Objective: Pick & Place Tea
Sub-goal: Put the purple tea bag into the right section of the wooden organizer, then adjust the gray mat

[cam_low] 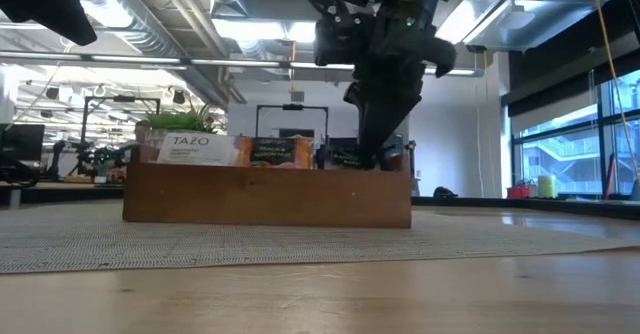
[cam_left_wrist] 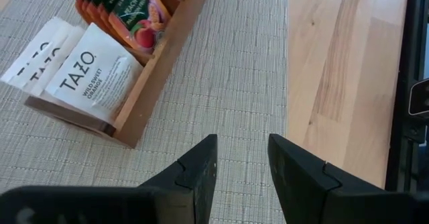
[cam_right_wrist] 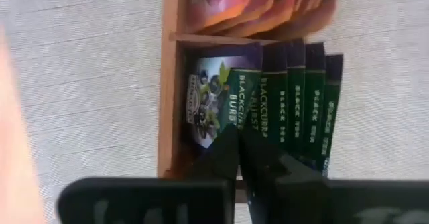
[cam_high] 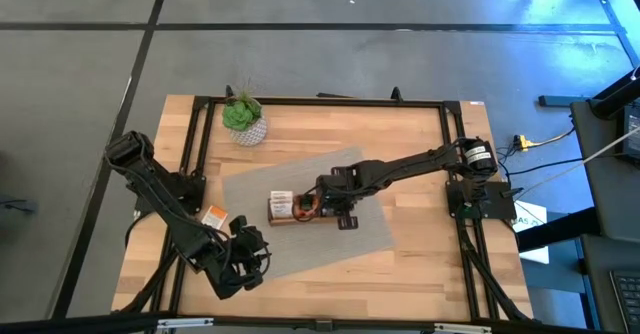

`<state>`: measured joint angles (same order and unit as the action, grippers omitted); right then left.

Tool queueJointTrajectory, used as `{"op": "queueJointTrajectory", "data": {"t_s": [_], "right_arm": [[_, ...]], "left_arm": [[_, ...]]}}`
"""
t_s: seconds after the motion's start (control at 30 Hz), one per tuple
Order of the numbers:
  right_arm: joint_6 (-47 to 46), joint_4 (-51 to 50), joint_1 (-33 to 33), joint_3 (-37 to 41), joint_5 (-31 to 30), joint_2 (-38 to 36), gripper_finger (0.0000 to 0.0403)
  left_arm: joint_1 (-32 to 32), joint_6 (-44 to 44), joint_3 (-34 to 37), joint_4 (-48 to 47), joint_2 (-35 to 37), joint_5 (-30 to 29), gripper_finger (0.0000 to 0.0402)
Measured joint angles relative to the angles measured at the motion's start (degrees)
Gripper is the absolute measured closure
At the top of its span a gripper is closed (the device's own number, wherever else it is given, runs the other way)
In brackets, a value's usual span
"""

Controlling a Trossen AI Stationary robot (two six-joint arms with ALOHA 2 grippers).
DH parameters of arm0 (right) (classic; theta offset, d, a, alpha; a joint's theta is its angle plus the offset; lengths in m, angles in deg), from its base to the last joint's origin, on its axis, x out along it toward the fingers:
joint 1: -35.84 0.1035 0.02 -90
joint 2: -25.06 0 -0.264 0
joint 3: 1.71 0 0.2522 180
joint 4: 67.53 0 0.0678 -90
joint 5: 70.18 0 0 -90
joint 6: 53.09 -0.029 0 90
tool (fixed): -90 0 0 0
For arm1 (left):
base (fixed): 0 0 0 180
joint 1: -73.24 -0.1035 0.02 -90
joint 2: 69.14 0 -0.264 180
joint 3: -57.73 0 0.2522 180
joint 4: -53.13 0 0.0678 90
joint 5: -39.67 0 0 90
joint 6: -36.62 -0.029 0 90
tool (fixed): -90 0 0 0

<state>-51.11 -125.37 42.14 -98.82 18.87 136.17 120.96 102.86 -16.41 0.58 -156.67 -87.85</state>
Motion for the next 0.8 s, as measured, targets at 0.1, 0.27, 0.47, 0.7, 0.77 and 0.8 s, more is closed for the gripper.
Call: {"op": "queueJointTrajectory", "data": {"t_s": [0.1,0.27,0.47,0.7,0.77,0.8], "right_arm": [[-0.3,-0.2,0.0,0.0,1.5,0.0,0.0368],[-1.7,-0.2,0.4,-1.2,-0.7,-0.1,0.0338],[-0.3,-3.5,1.5,-4.1,-1.0,-0.2,0.0327],[-1.6,-5.3,3.1,-0.4,-10.2,-8.3,0.0326],[-2.4,-0.8,3.7,5.5,-10.1,-12.4,0.0326],[-3.1,2.2,3.9,9.1,-10.1,-14.7,0.0326]], "left_arm": [[0.0,0.0,0.0,0.0,0.0,0.0,0.0272],[0.0,0.0,0.0,0.0,0.0,0.0,0.0272],[0.0,0.0,0.0,0.0,0.0,0.0,0.0272],[0.0,0.0,0.0,0.0,0.0,0.0,0.0272],[0.0,0.4,0.0,0.0,0.0,0.0,0.0272],[0.0,0.5,0.0,0.0,0.0,0.0,0.0272]]}}
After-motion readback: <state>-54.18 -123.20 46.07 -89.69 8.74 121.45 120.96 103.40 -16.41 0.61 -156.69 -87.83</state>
